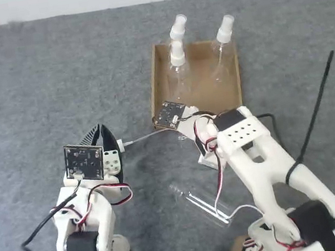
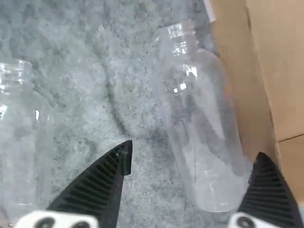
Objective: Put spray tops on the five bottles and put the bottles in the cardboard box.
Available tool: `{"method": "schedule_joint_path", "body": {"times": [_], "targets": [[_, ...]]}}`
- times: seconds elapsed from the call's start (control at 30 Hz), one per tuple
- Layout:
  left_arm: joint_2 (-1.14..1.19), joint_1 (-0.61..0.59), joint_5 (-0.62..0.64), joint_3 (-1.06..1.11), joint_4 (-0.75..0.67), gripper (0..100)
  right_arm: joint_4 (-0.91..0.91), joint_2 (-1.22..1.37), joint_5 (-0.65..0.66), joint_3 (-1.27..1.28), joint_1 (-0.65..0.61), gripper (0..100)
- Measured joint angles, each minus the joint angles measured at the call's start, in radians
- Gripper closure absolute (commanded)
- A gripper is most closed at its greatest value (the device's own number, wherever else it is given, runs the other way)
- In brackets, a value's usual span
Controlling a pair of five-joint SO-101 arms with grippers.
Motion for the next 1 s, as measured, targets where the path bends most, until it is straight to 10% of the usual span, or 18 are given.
{"method": "schedule_joint_path", "body": {"times": [1.0], "targets": [[0.0,0.0,0.0,0.0,0.0,99,-0.144,0.014,-0.028,0.153,0.054,94.3]]}}
